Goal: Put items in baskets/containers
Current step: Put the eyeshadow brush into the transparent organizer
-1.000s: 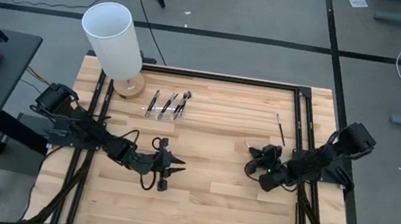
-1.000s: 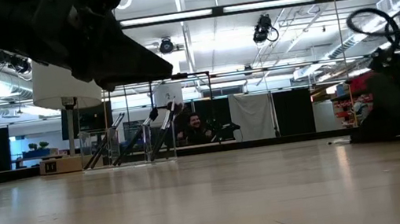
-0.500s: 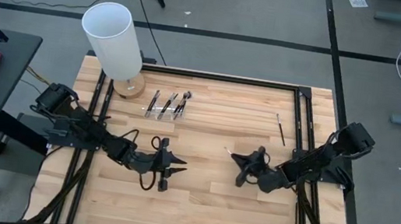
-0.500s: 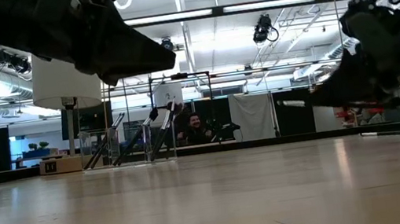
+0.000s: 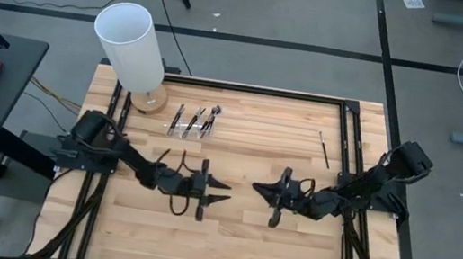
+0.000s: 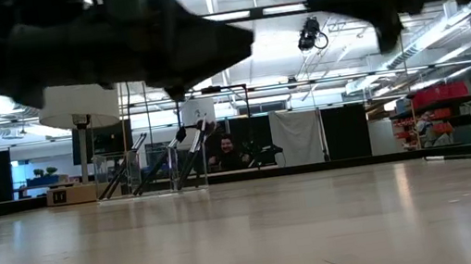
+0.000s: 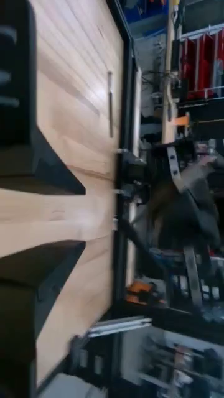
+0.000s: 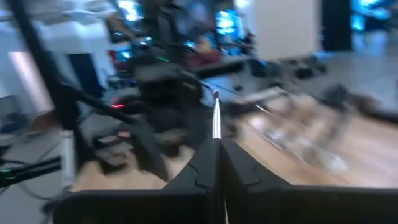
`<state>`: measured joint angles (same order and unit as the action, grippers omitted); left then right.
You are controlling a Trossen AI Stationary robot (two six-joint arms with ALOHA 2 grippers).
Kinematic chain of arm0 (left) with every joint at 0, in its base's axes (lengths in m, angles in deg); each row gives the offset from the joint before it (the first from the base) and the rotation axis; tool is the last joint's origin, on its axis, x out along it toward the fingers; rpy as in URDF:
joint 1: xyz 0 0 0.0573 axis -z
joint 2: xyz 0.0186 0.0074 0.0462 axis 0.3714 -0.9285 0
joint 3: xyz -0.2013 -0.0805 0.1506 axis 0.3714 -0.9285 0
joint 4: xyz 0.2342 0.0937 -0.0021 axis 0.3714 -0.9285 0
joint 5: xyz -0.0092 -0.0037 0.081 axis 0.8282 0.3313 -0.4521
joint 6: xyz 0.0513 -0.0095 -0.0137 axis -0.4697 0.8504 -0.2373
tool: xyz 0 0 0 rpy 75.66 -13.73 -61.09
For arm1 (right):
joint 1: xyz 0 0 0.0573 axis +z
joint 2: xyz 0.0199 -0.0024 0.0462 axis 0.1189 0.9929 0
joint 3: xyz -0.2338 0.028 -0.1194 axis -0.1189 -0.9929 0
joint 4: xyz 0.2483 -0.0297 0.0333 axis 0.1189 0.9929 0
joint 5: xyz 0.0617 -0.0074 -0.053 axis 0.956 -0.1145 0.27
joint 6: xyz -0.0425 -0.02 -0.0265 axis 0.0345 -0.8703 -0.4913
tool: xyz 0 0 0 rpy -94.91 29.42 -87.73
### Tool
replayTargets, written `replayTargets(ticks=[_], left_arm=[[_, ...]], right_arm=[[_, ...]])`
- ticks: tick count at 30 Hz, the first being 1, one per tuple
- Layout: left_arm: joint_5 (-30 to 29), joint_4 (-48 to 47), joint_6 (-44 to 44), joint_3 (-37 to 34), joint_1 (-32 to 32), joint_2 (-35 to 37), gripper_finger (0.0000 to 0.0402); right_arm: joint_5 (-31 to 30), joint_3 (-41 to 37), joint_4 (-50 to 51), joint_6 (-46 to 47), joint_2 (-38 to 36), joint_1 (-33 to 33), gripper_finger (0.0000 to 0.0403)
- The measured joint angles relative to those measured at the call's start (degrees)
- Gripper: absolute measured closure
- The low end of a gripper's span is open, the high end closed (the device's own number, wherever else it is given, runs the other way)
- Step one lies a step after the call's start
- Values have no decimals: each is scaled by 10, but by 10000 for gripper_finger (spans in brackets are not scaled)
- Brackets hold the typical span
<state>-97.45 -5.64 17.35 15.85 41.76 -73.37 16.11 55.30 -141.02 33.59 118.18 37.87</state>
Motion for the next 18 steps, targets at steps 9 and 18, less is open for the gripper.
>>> replayTargets(ticks=[9,18], left_arm=[[92,-4,-6,91,-20,-20,157],[77,-3,-67,174,-10,-20,175]], right_arm=[[92,134,43,-151,0,3,397],[133,168,43,-192,0,5,397]])
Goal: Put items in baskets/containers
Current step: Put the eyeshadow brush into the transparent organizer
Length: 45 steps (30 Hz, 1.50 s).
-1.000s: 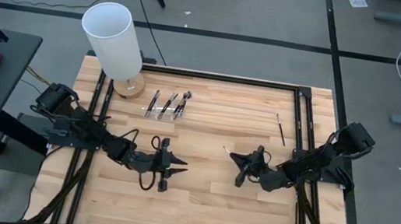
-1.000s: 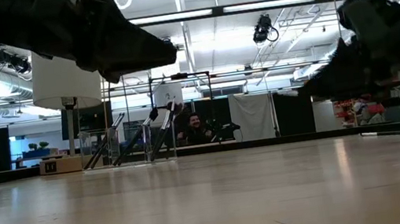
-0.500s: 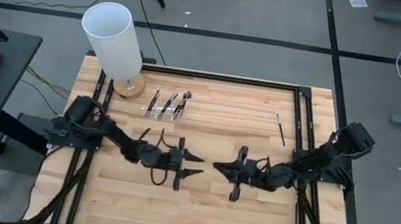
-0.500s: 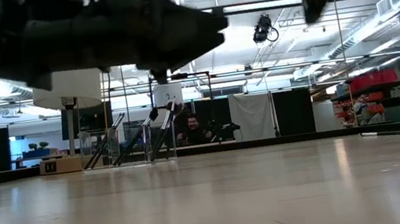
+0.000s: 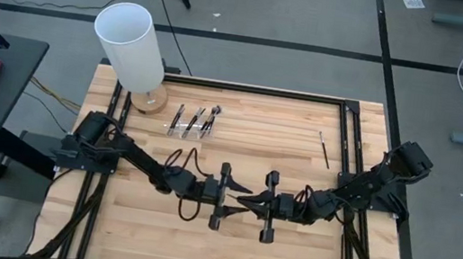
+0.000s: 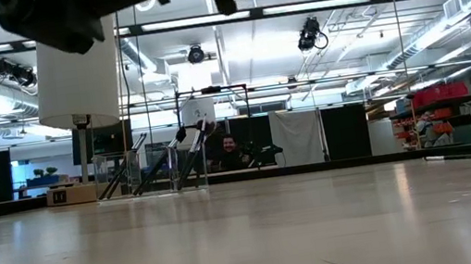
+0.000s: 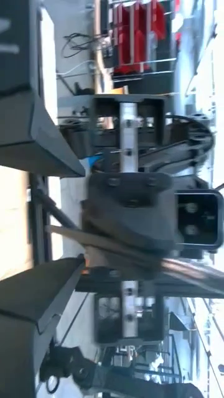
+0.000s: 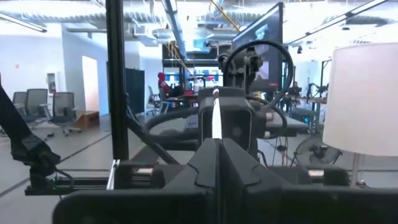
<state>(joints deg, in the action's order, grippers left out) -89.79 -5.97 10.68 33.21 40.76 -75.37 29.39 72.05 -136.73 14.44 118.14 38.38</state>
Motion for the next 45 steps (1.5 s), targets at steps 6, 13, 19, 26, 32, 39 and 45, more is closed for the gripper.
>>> replayTargets(ticks=[6,13,19,26,32,39,45], left_arm=[[12,-6,-15,25,0,0,222],[19,-3,-16,26,5,0,312],[35,-1,-17,26,9,0,388],[26,-21,-16,26,16,0,389],[-56,-119,-13,27,30,1,389],[-119,-354,72,27,42,42,389],[-110,-466,155,27,41,62,389]], right_arm=[[0,1,-8,-10,-1,6,397],[0,1,-9,-18,-1,9,397],[0,1,-8,-16,-1,10,396],[0,1,14,5,-1,10,367],[-67,0,82,14,-16,28,323],[-137,0,326,149,-92,63,254],[-125,0,469,262,-101,49,232]])
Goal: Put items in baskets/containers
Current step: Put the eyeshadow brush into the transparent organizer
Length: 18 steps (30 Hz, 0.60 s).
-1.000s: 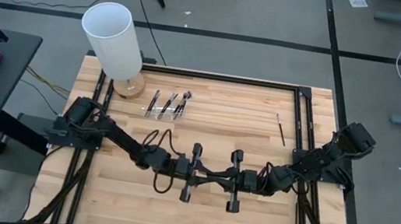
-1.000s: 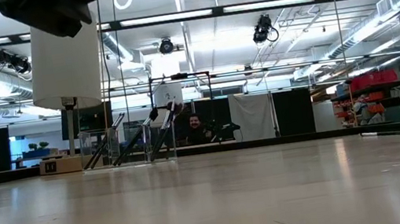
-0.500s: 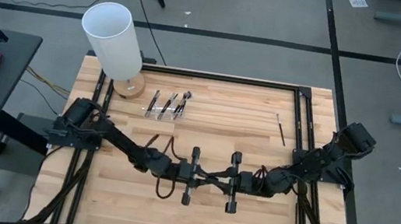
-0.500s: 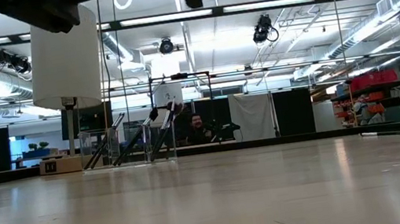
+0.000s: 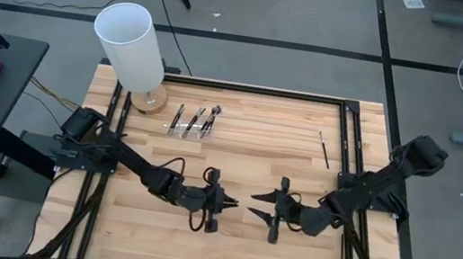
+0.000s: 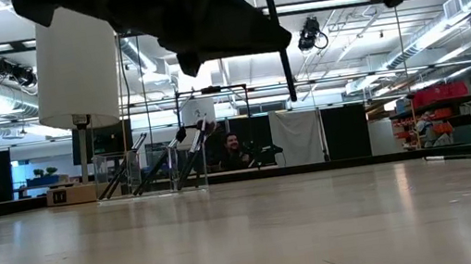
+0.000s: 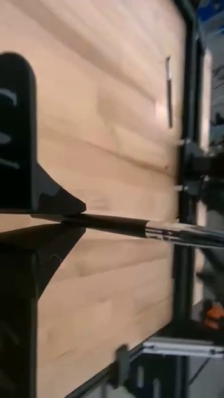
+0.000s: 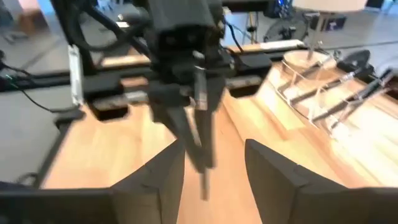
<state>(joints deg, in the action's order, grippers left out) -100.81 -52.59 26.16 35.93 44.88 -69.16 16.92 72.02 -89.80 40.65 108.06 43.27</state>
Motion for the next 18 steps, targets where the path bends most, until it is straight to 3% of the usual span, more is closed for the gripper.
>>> replayTargets(ticks=[4,13,18], left_arm=[[30,-2,8,0,0,0,383],[32,-11,17,0,0,0,384],[32,-12,17,0,-1,0,385]], right_arm=[[33,0,-23,-13,23,-25,235],[110,0,-128,-59,68,-61,258],[128,4,-136,-68,79,-68,271]])
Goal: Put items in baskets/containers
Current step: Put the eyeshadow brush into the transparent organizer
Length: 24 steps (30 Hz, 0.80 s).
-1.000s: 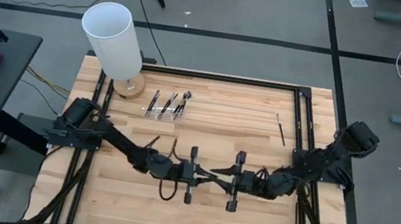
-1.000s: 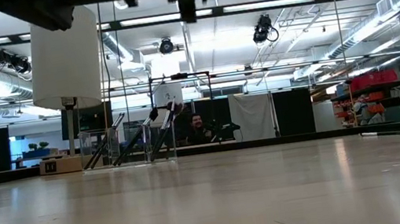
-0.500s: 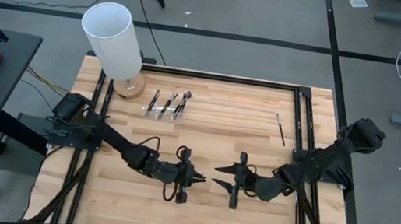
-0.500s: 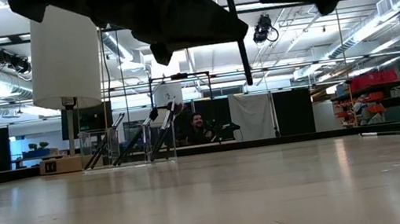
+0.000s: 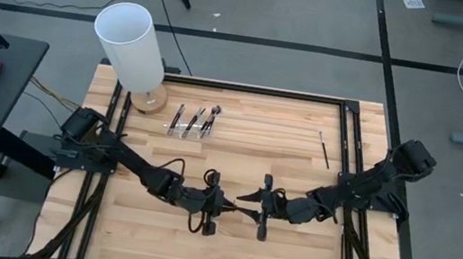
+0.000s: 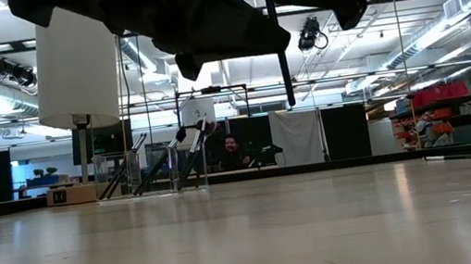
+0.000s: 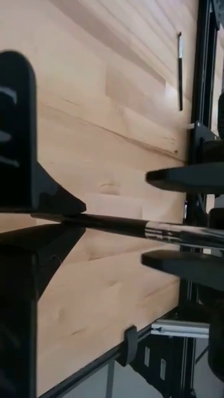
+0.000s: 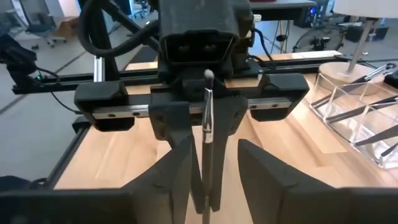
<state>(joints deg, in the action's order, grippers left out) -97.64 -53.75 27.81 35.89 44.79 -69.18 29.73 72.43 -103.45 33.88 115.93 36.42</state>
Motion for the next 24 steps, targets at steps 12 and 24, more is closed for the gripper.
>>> replayTargets(ticks=[12,24], left_arm=[[-195,-348,107,-1,-5,148,388],[-263,-484,178,-108,-183,311,388]], right_arm=[[1,2,23,9,1,16,278],[1,2,19,21,1,19,278]])
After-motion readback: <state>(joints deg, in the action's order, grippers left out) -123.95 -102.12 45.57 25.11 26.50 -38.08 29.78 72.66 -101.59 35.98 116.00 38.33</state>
